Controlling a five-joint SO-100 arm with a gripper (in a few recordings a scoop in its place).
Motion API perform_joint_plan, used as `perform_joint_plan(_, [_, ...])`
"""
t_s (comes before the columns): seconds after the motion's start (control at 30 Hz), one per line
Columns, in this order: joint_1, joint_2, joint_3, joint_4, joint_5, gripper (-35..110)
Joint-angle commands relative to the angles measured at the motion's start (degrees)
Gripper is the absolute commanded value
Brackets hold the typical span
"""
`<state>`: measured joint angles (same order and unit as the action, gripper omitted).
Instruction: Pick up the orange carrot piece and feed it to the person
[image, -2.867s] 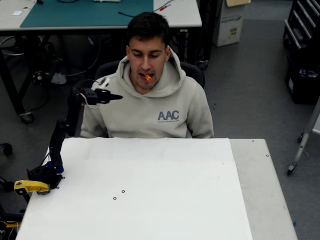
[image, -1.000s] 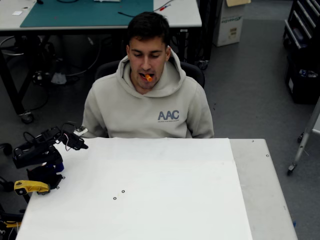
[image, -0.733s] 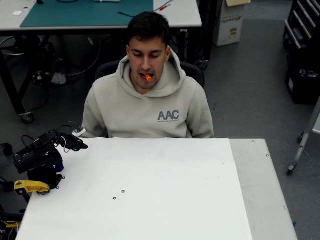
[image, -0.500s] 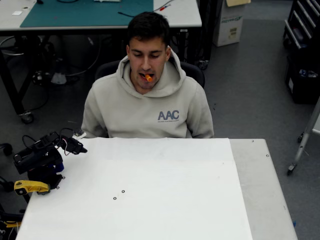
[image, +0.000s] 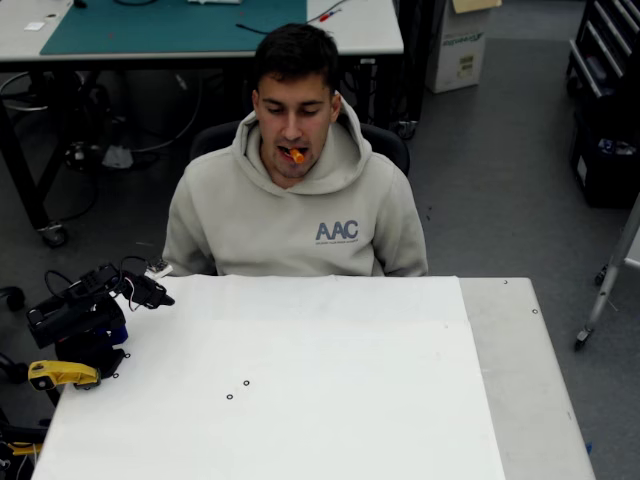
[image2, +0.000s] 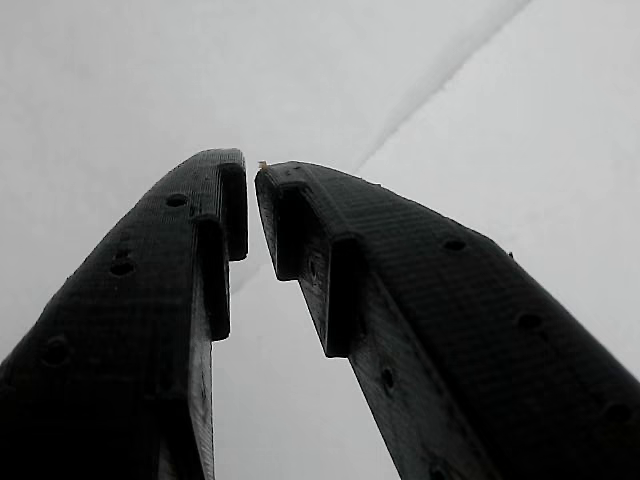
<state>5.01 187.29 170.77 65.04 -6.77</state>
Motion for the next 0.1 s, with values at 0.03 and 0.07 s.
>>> perform_joint_plan(0.03, [0.09,1.14,-1.41,-0.62,-0.62,-2])
perform_joint_plan(0.07, [0.09,1.14,-1.41,-0.62,-0.62,-2])
